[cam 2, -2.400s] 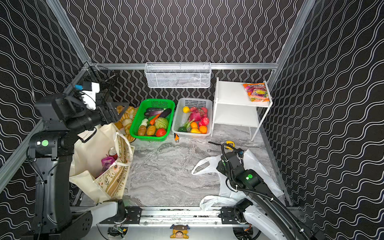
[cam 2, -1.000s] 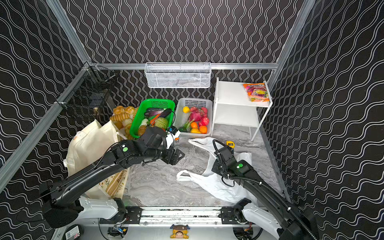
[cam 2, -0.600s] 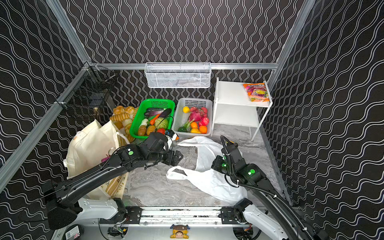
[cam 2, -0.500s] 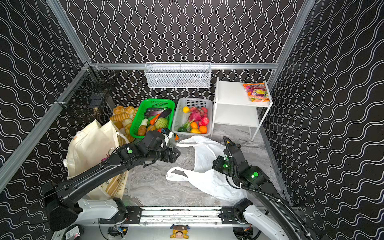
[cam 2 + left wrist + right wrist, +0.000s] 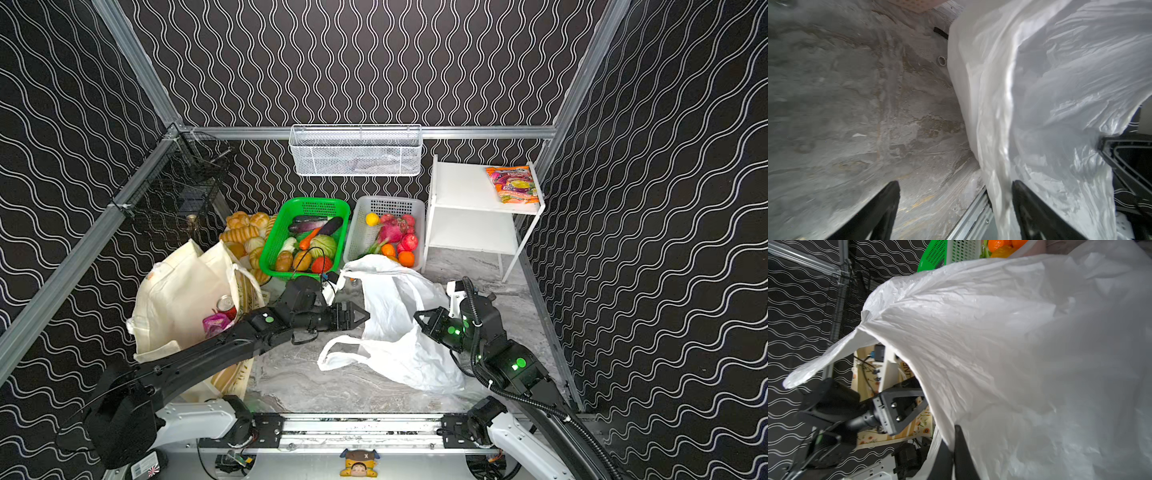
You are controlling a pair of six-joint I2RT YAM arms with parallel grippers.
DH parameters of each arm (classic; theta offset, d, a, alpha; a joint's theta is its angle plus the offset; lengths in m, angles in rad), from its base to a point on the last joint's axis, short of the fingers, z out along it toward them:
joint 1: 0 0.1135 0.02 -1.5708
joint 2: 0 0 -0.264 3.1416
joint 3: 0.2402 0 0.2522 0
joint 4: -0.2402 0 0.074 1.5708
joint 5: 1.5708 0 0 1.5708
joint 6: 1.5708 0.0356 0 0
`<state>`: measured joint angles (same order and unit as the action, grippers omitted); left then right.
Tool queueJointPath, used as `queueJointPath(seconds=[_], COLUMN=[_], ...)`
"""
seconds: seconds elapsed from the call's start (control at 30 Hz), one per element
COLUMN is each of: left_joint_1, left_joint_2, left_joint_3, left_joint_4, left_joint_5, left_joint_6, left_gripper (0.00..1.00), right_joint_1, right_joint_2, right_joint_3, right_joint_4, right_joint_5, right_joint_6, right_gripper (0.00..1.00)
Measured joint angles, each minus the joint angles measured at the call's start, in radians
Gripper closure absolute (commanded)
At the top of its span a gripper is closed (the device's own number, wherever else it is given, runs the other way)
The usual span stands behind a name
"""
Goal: Place the mixed food into the grocery bags and tie them
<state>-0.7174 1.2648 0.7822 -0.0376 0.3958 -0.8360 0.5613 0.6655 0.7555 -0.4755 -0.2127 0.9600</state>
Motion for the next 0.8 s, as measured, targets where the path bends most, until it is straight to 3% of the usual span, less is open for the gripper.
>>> queueJointPath(seconds=[0.07,0.13,0.27,0.3,0.7,0.73,0.8], left_joint_1=[0.000,0.000,0.000,0.000,0.000,0.000,0.000], left_joint_2=[0.017,0.029,0.029,0.029,-0.034,-0.030,-0.014], left_joint_3=[-0.031,-0.043,-0.028,-0.012,0.097,0.113,0.154], left_joint_4=[0.092,0.168,0.233,0.218,-0.088,-0.109,-0.149], left_joint_5=[0.033,0.060,0.075,0.072,-0.090,-0.097,-0.100], left_joint_6=[-0.055,-0.103,-0.129,-0.128,-0.020,-0.009,0.029], left_gripper=[0.28,0.45,0.93,1.00,1.00,0.96,0.75], right_joint_1=[0.000,0.000,0.000,0.000,0.000,0.000,0.000], right_joint_2=[-0.003,-0.003,0.006,0.012,0.198,0.206,0.211], right_joint_3=[-0.015,-0.022,-0.018,-0.006,0.342,0.355,0.374], right_joint_4=[0.037,0.065,0.079,0.067,-0.385,-0.412,-0.442], right_joint_5=[-0.017,-0.031,-0.035,-0.033,0.283,0.292,0.300], right_joint_6=[0.027,0.040,0.051,0.048,-0.151,-0.166,-0.179], right_gripper=[1.00,1.00,1.00,1.00,1.00,1.00,1.00])
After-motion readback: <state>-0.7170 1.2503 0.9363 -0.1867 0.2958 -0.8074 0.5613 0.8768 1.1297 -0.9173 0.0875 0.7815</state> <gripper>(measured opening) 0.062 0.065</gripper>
